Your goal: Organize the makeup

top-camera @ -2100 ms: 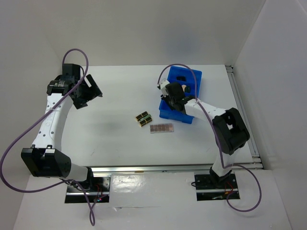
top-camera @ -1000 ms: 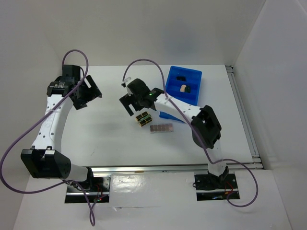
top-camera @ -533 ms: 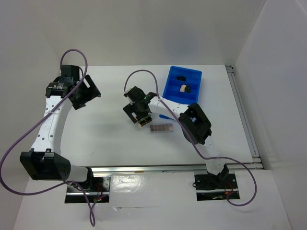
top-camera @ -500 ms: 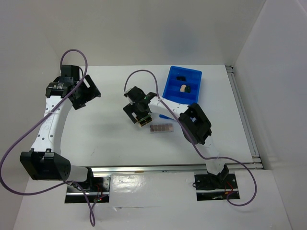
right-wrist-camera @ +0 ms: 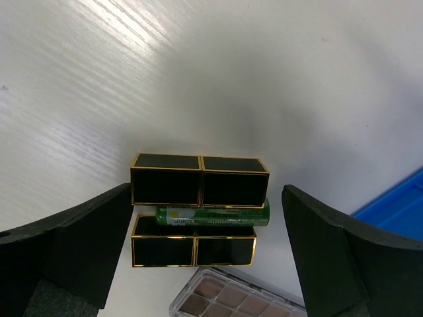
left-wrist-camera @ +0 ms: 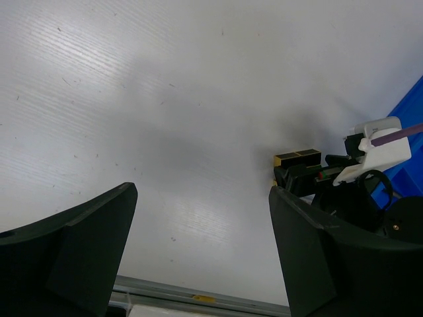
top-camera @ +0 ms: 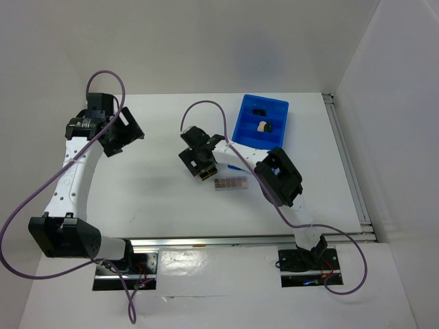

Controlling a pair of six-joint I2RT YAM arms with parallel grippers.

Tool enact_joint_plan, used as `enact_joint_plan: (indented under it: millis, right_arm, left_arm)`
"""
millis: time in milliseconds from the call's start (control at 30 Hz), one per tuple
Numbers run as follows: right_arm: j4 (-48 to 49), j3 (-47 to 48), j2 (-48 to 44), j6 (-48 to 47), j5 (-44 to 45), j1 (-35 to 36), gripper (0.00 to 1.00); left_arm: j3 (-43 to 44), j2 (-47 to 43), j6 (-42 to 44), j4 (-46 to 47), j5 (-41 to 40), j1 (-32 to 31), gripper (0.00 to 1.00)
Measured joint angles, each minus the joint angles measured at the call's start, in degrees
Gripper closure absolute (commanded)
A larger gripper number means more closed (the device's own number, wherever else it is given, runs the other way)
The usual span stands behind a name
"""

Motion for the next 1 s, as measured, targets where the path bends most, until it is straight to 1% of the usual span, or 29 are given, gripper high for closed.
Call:
enact_joint_plan:
  millis: [333,367,433,467,533,567,600,700,800,1000]
  right_arm:
    - [2.2,0.5,1.2,0.2,-0.9,-0.3,0.00]
    - [2.4,0.5,1.6,0.3,-1.4,-0.3,0.04]
    - [3.0,0.8,1.9,0.6,-2.1,-0.4,0.08]
    - [3.0,1.0,2.1,0.7,-2.4,-0.4,0.13]
    - [3.2,1.0,2.3,0.9,-2.8,-0.4,0.19]
    - [3.2,1.1,2.3,0.9,-2.9,-0.4,0.27]
    - [3.3,1.2,2.3,0.9,-3.0,-0.4,0.32]
    - [3.4,1.7,2.6,1.2,-3.1,-0.4,0.40]
    - [2.8,4.0,3.3,1.0,-2.9,-0.4,0.41]
    - [0.3,16.6,4.2,-0.3,-0.6,-0.5,0.41]
  left_arm:
    - [0.0,0.0,0.0,0.0,0.0,0.0,0.05]
    - [0.0,0.0,0.0,0.0,0.0,0.0,0.05]
    - [0.0,0.0,0.0,0.0,0.0,0.0,0.05]
    - [0.0,0.0,0.1,0.0,0.0,0.0,0.05]
    - [0.0,0.0,0.1,0.0,0.0,0.0,0.05]
    - [0.0,0.0,0.1,0.0,0.0,0.0,0.05]
    - [0.0,0.0,0.1,0.0,0.0,0.0,0.05]
    - [0.0,0.0,0.1,0.0,0.0,0.0,0.05]
    - [0.0,0.0,0.1,0.0,-0.1,0.0,0.05]
    - [0.0,0.0,0.1,0.0,-0.2,0.0,0.05]
